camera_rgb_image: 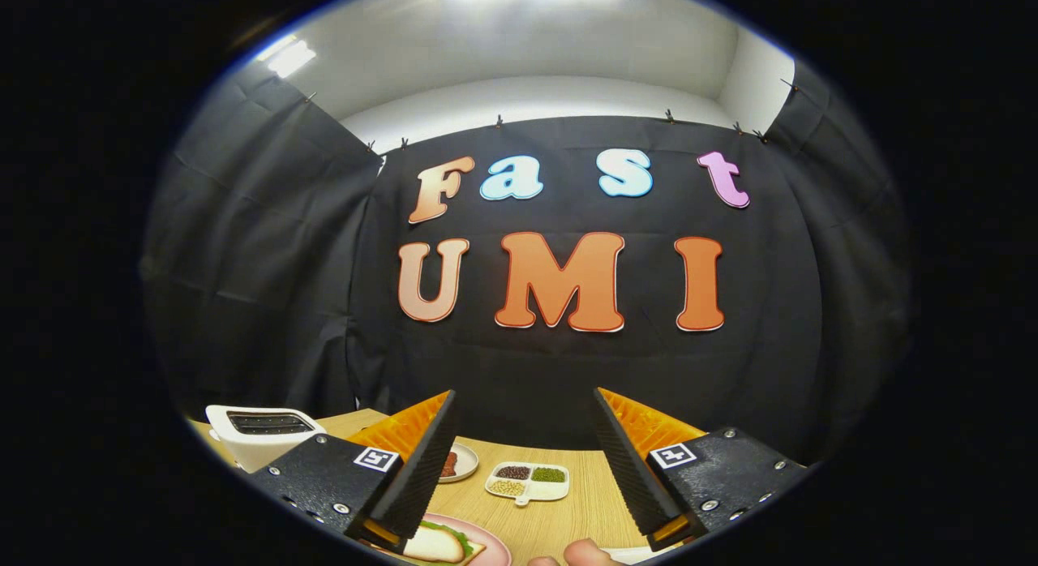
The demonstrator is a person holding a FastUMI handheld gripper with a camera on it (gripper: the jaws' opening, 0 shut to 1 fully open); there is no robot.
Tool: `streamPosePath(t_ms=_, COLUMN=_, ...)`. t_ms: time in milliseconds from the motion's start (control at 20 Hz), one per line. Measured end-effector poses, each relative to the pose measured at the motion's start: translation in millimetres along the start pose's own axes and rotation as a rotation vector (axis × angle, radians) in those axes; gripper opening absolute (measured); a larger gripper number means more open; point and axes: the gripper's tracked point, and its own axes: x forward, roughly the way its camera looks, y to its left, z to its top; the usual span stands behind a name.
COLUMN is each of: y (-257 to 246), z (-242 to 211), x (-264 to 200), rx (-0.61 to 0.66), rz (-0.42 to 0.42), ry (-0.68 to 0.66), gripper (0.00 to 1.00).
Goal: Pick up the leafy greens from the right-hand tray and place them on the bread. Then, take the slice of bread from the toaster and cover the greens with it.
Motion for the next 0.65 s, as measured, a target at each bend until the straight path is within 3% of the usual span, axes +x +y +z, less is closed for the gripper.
streamPosePath(t_ms=650, y=3.7, z=-2.2, x=0.3, rx=0.003, rz=0.019, ry=0.007, gripper=0.97)
